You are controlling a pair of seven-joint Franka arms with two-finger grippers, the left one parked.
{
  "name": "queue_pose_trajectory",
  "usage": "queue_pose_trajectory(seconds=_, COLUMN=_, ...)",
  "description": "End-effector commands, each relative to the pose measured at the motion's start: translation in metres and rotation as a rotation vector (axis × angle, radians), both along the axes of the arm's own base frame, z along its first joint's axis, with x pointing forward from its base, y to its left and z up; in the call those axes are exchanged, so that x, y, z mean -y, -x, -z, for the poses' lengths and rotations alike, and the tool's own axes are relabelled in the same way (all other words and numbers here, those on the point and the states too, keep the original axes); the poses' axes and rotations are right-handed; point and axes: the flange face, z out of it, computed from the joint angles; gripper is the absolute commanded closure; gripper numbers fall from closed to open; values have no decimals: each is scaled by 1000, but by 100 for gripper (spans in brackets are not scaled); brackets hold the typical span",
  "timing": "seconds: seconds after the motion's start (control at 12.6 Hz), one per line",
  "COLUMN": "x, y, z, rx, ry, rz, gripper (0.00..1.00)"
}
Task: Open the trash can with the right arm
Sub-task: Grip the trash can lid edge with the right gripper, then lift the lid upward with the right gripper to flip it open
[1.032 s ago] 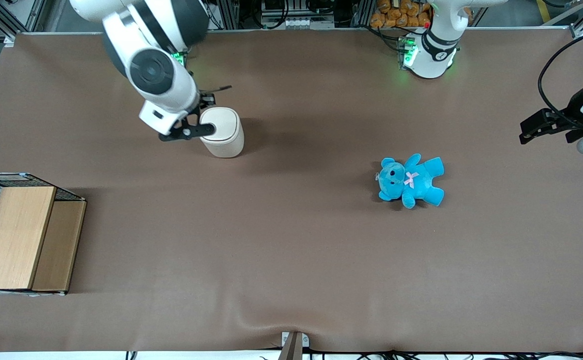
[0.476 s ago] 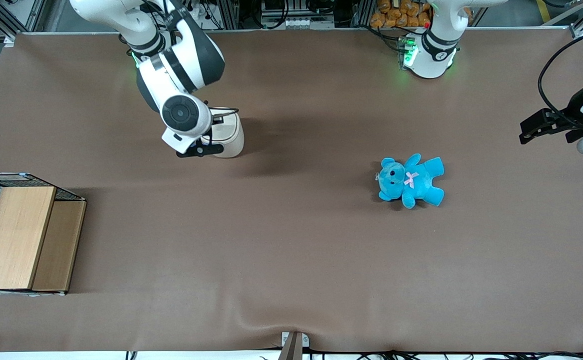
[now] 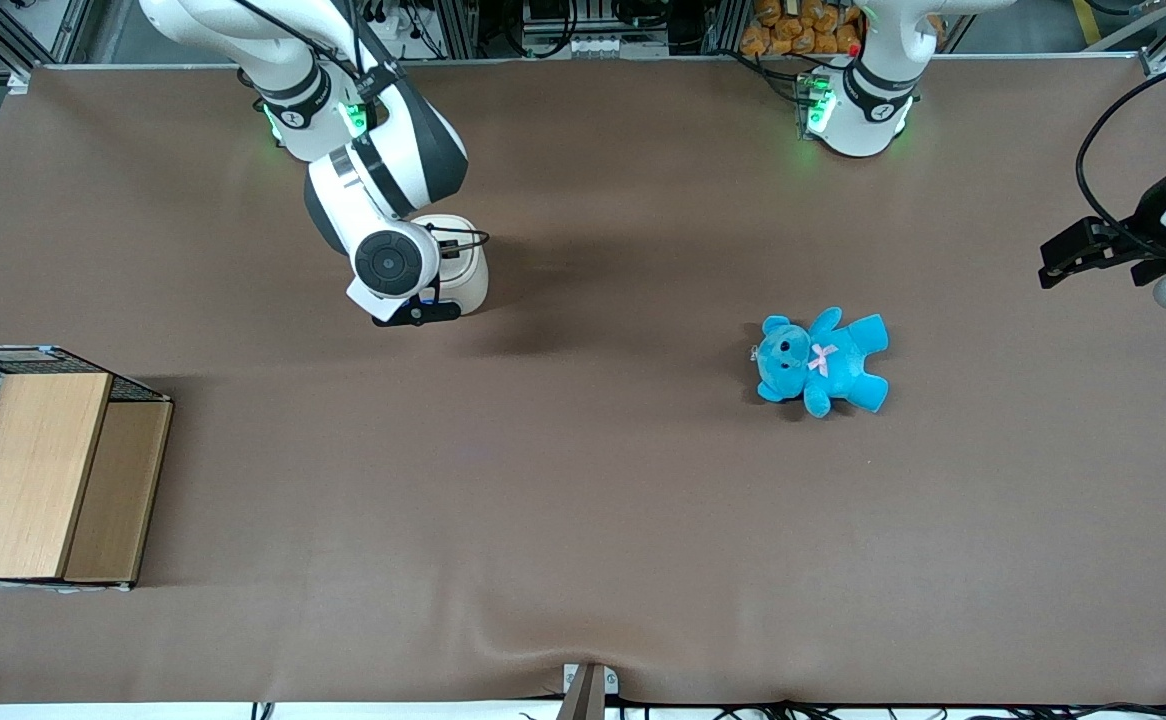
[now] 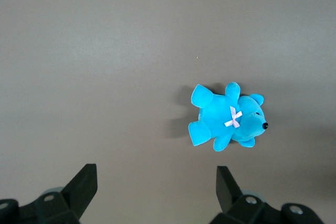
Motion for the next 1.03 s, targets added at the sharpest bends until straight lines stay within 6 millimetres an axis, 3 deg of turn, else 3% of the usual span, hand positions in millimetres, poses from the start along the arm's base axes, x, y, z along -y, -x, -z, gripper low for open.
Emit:
queue_pose_trajectory(seconds=0.0, x=3, y=11, z=16, rx=3, ry=-3, rz=26, gripper=100)
queue_pose_trajectory(seconds=0.16, x=4, y=11, z=27, rx=10, ry=-2, rz=31, gripper=100)
queue_pose_trajectory(seconds=0.32, x=4, y=9, z=25, rx=11, ry=-4, rz=32, gripper=100)
queue_pose_trajectory(seconds=0.48, x=3, y=0, z=-9, rx=19, ry=-18, rz=33, gripper=100)
queue_pose_trajectory(seconds=0.63, x=6, y=-16, z=-62, rx=27, ry=-35, rz=41, gripper=98)
queue_pose_trajectory(seconds=0.71, x=12, y=-25, z=-87, rx=52, ry=-51, rz=53, gripper=85)
queue_pose_trajectory(seconds=0.87, x=35, y=-53, z=-135, rx=147, ry=-96, rz=104, gripper=0)
queue_pose_trajectory(seconds=0.95, x=51, y=-65, z=-162, rx=194, ry=-124, rz=123, gripper=0)
